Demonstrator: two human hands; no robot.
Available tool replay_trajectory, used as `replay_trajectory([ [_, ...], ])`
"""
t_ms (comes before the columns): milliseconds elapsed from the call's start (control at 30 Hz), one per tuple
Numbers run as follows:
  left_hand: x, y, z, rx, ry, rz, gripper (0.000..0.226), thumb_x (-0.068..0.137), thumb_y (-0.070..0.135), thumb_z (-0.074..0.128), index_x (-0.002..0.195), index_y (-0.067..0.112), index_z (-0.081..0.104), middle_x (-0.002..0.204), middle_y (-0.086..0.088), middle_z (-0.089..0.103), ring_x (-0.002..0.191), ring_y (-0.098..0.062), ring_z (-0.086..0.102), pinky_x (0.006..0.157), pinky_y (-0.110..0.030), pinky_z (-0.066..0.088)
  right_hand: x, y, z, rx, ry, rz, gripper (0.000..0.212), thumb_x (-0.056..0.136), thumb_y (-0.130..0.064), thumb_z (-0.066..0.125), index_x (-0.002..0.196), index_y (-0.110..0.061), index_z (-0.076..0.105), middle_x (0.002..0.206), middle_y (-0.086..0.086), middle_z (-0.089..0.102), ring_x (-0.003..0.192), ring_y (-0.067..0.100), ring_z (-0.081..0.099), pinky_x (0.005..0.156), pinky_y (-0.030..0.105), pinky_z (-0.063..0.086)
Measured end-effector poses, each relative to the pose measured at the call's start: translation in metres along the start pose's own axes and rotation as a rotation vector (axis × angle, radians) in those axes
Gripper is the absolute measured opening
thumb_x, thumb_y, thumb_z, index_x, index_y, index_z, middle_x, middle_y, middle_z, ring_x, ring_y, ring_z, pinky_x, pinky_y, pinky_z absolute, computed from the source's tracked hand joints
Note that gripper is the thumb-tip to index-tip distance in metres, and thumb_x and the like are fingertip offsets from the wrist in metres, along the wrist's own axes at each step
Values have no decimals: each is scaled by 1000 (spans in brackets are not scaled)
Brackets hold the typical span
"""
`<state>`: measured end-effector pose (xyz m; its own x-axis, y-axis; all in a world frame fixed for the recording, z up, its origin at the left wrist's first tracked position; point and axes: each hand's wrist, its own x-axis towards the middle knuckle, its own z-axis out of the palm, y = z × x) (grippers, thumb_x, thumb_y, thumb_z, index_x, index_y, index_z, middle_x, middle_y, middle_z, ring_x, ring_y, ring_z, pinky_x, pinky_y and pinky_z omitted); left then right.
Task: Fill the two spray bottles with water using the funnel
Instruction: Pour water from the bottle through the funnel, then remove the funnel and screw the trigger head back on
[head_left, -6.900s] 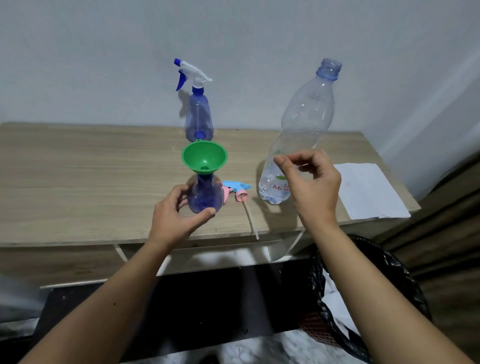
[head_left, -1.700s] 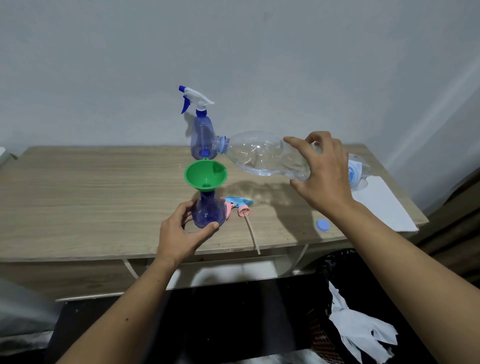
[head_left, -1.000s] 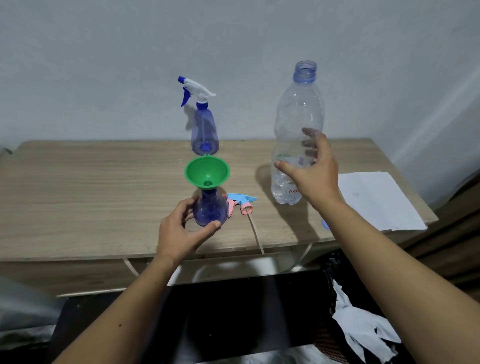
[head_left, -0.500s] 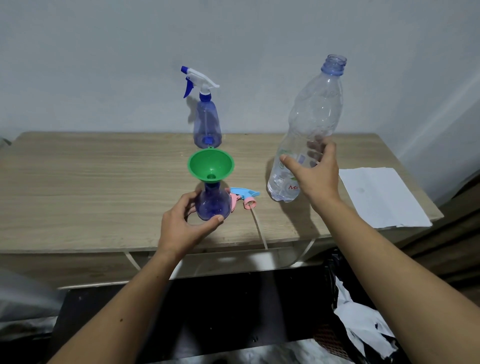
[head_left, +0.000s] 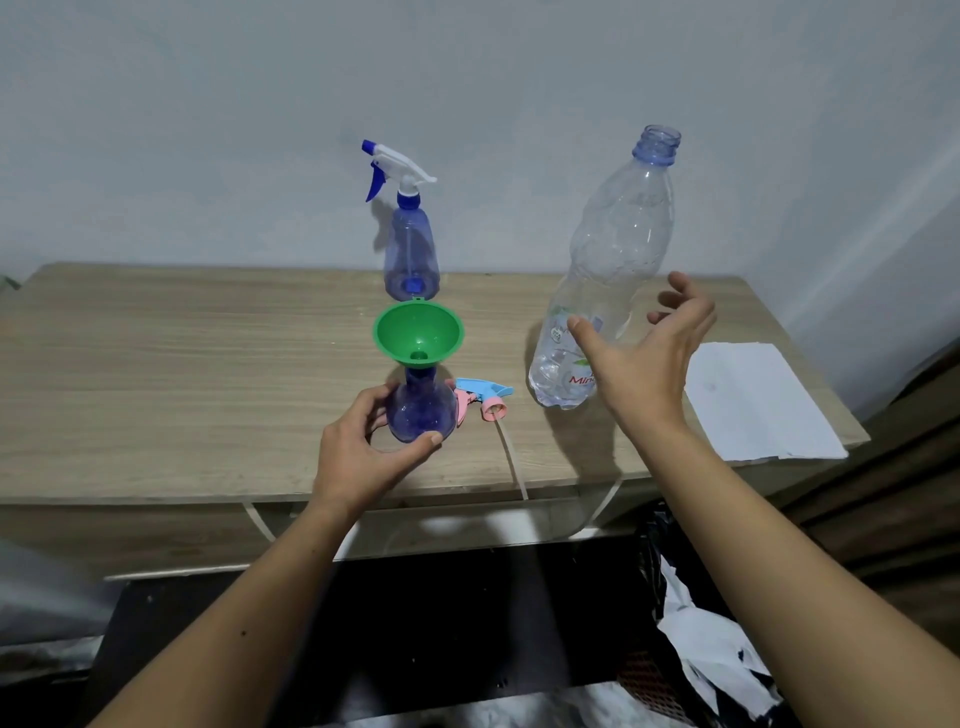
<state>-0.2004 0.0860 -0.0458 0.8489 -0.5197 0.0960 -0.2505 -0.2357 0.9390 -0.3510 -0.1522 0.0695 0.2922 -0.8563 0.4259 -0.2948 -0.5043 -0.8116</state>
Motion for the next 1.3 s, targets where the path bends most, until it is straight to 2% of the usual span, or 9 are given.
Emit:
replay_trajectory([
  [100, -1, 1, -1, 2, -3, -1, 74, 69, 29, 102, 134, 26, 66, 116, 19, 74, 108, 14, 69, 95, -12, 55, -16, -13, -1, 10, 54, -101, 93, 65, -34, 93, 138, -9, 40, 131, 0, 35, 121, 27, 45, 106, 52, 43],
  [200, -1, 1, -1, 1, -3, 6, 75, 68, 31, 102, 135, 27, 66, 119, 17, 75, 110, 9, 70, 98, -19, 57, -30, -25, 5, -3, 12, -251, 74, 71, -35, 89, 128, -7, 49, 129, -1, 43, 117, 28, 49, 102, 54, 45],
  [400, 0, -2, -2, -2, 3, 24, 78, 68, 33, 102, 136, 22, 67, 119, 12, 78, 110, 1, 74, 102, -30, 60, -53, -48, 29, 7, -421, -563, 38, 84, -13, 83, 120, -13, 68, 123, 2, 58, 117, 21, 57, 103, 36, 46],
  [467, 0, -2, -1, -6, 6, 32, 76, 68, 32, 103, 135, 21, 67, 118, 12, 78, 109, 1, 74, 102, -32, 61, -54, -52, 38, -16, -482, -655, 30, 88, -11, 80, 117, -13, 73, 123, 2, 63, 117, 24, 56, 104, 33, 44],
  [600, 1, -5, -2, 5, 11, 48, 78, 66, 43, 101, 133, 22, 67, 118, 12, 78, 110, 0, 74, 102, -34, 61, -48, -57, 48, -64, -540, -743, 14, 90, -10, 79, 103, -15, 77, 109, -3, 72, 103, 24, 54, 92, 27, 43],
  [700, 1, -6, -2, 6, 14, 56, 79, 65, 50, 99, 131, 22, 67, 116, 10, 78, 108, -3, 75, 100, -36, 62, -42, -60, 50, -69, -549, -769, 10, 90, -9, 78, 99, -14, 77, 103, -4, 72, 101, 25, 57, 89, 28, 44],
  [933, 0, -4, -3, 24, -3, 84, 73, 70, 40, 101, 133, 23, 67, 117, 11, 76, 110, -4, 74, 101, -31, 60, -39, -62, 47, -13, -478, -741, 7, 92, -10, 78, 98, -13, 77, 99, -4, 72, 98, 23, 61, 91, 20, 41],
  [1200, -2, -2, -2, 21, -3, 79, 81, 71, 37, 101, 143, 22, 63, 128, 13, 73, 118, 4, 69, 105, -22, 55, -27, -59, 46, 74, -375, -610, 8, 92, -10, 77, 100, -12, 78, 94, -4, 72, 91, 13, 61, 85, 29, 50],
  [1300, -2, -1, -2, 30, 1, 77, 80, 71, 35, 101, 141, 25, 64, 126, 19, 72, 115, 9, 68, 103, -20, 55, -22, -60, 46, 141, -364, -499, 11, 91, -7, 76, 101, -12, 78, 96, -2, 75, 92, 16, 67, 86, 31, 55],
])
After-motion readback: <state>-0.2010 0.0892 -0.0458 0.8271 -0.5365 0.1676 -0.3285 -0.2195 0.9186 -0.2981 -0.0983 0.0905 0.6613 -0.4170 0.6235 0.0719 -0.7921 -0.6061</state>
